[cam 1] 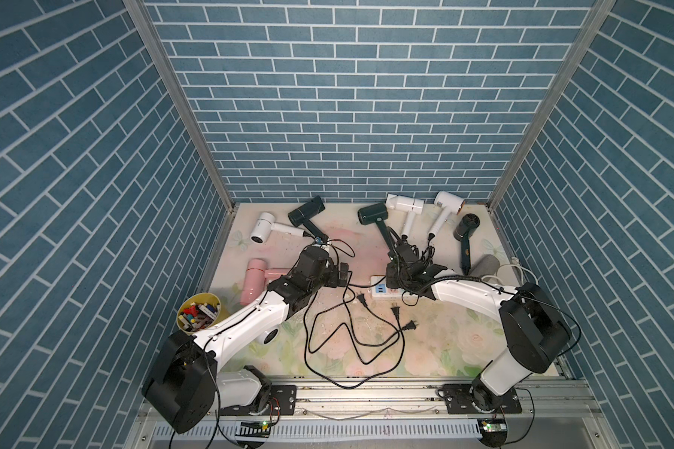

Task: Charge the blow dryers
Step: Insert the plug into the socket.

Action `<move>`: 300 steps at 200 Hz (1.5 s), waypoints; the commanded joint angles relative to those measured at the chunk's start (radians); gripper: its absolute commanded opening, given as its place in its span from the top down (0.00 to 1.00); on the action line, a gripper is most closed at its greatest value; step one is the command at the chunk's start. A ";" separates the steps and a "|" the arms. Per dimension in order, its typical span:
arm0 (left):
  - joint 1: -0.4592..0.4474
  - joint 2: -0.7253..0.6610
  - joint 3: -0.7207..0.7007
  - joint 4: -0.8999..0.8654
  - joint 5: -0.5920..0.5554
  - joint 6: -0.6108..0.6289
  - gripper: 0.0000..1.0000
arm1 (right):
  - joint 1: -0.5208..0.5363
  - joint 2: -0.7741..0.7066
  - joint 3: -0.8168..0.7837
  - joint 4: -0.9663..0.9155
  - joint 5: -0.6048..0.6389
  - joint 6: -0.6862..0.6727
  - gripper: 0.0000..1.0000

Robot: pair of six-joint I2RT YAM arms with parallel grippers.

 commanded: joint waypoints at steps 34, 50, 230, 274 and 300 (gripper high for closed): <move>0.005 0.003 -0.014 0.013 0.006 0.001 0.00 | 0.006 0.032 0.036 0.013 0.045 -0.036 1.00; 0.005 0.006 -0.014 0.015 0.008 0.001 0.01 | 0.006 0.040 0.042 0.013 0.049 -0.041 1.00; 0.005 0.001 -0.017 0.020 0.012 0.005 0.01 | 0.007 0.027 0.018 0.089 0.083 -0.056 1.00; 0.005 0.003 -0.015 0.021 0.017 0.005 0.01 | 0.018 0.012 0.010 0.039 0.082 -0.034 1.00; 0.005 0.002 -0.016 0.023 0.019 0.005 0.01 | 0.032 0.010 0.004 0.020 0.102 -0.028 1.00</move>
